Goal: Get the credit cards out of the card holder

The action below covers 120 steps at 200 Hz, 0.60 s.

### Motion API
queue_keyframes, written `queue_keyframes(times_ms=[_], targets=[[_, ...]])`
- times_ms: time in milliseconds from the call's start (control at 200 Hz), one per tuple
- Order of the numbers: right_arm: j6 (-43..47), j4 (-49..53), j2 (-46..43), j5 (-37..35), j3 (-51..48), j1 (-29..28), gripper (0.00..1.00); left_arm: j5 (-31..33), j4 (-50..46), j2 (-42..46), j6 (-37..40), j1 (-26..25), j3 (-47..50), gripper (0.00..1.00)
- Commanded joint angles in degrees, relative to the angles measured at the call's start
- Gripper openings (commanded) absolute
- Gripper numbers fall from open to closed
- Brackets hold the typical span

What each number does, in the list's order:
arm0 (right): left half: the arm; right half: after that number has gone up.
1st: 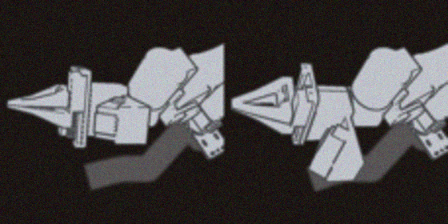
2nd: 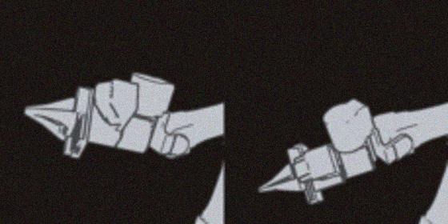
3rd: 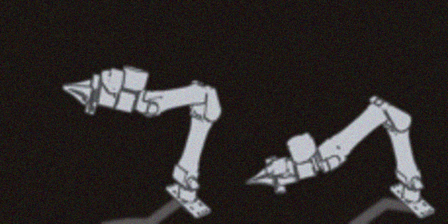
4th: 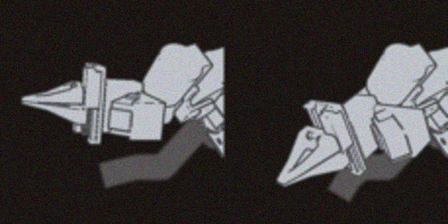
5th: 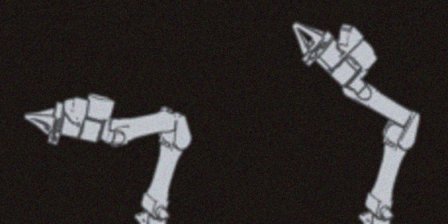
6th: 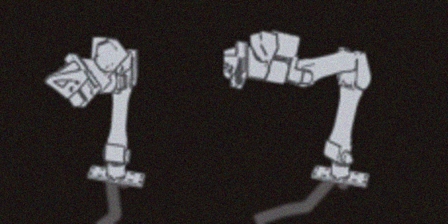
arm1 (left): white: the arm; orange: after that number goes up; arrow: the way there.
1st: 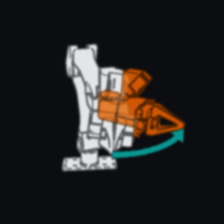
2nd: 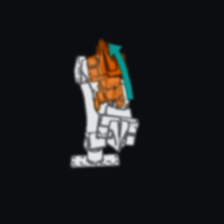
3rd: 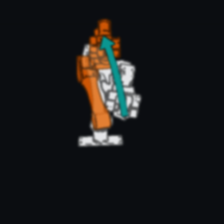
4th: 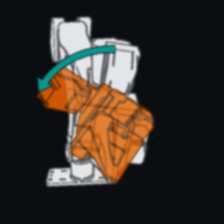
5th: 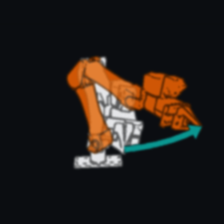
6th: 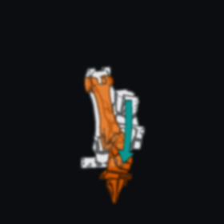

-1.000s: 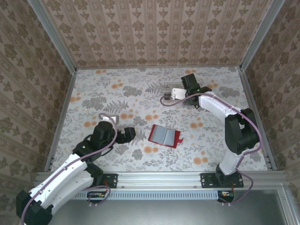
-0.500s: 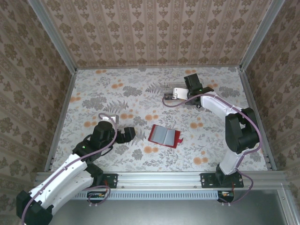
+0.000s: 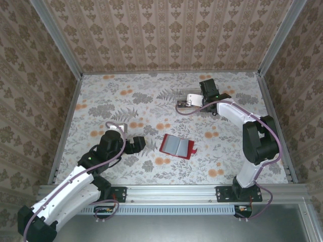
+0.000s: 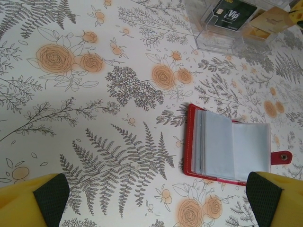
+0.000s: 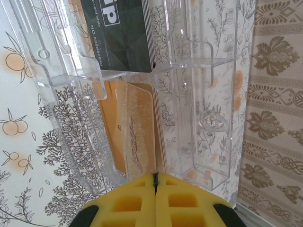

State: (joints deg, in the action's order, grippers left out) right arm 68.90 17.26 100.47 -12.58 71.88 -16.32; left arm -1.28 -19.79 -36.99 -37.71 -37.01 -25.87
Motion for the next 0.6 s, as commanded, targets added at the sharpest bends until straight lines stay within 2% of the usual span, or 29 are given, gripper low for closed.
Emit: queue_keyframes(times_ms=[0,180,360,595], targets=[[2.08,0.44,0.72,2.55,0.18,0.41,0.0,0.31,-0.07,0.69,-0.19,0.52,0.74,1.0],[2.54,2.65,0.73,3.0,2.38,0.4,0.0,0.22,-0.07,0.69,-0.27,0.62,0.82,1.0],[6.54,0.7,0.98,1.62,-0.19,0.49,0.0,0.14,-0.18,0.87,-0.42,0.55,0.91,1.0],[3.45,2.55,3.36,2.01,1.72,0.99,0.0,0.4,-0.6,1.11,-0.42,0.76,0.91,1.0]])
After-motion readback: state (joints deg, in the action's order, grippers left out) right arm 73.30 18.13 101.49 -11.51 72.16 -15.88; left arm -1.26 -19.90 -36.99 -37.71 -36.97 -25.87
